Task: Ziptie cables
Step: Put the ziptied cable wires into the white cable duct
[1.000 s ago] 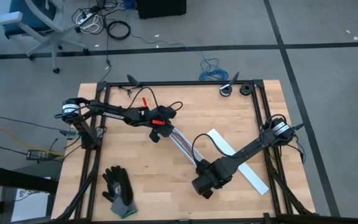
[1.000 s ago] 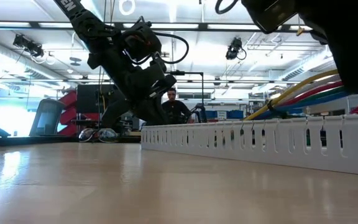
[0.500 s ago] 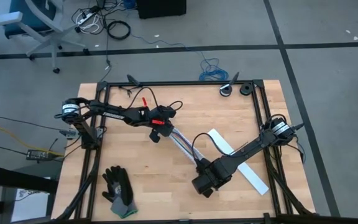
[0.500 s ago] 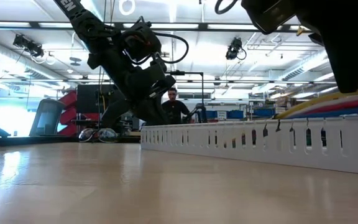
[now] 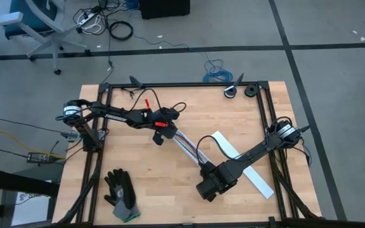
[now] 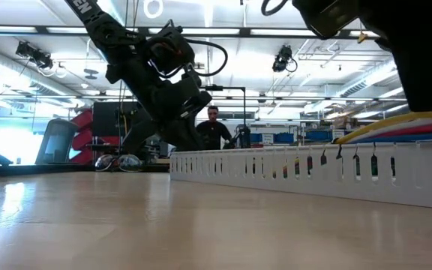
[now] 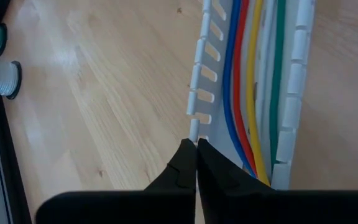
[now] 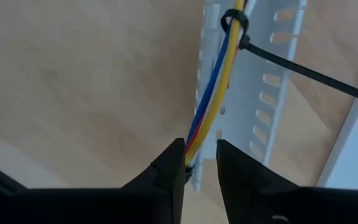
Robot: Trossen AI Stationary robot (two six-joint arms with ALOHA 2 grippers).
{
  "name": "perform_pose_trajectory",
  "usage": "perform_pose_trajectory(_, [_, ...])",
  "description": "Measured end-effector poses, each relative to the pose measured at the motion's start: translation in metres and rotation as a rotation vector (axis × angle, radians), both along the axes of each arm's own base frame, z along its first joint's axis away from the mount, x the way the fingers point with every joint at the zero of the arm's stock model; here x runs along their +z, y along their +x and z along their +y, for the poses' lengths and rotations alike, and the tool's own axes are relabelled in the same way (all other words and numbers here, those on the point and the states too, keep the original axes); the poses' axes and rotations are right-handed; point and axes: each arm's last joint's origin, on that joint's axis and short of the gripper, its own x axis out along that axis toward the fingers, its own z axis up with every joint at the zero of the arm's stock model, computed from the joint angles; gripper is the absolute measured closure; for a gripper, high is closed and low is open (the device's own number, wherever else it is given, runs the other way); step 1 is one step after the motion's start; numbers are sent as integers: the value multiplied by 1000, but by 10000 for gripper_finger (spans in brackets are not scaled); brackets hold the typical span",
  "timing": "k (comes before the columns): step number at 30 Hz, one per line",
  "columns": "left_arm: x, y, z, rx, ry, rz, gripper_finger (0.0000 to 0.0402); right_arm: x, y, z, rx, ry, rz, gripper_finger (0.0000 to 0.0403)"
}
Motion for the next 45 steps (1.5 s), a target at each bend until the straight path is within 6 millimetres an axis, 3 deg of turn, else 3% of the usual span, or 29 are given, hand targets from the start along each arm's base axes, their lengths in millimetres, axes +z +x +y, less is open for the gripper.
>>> perform_pose_trajectory(8, [2, 4, 1, 64, -24, -60, 379, 0, -10, 16, -72, -2, -11, 332])
perform_pose_trajectory(16, [4, 7, -5, 71, 7, -88, 321, 13, -31, 49, -149, -57, -130, 337])
perform_pose_trajectory(24, [22, 17, -14, 127, 106, 21, 277, 20, -43, 65, -194, -94, -213, 342])
perform_pose_trajectory(30, [40, 25, -29, -31, -66, 66, 275, 20, -49, 71, -182, -108, -236, 342])
perform_pose_trajectory(37, [54, 41, -47, -94, -91, 6, 282, 21, -60, 84, -239, -111, -311, 342])
perform_pose_trajectory(45, [38, 75, -51, -121, -115, 42, 282, 22, -69, 98, -282, -81, -393, 348])
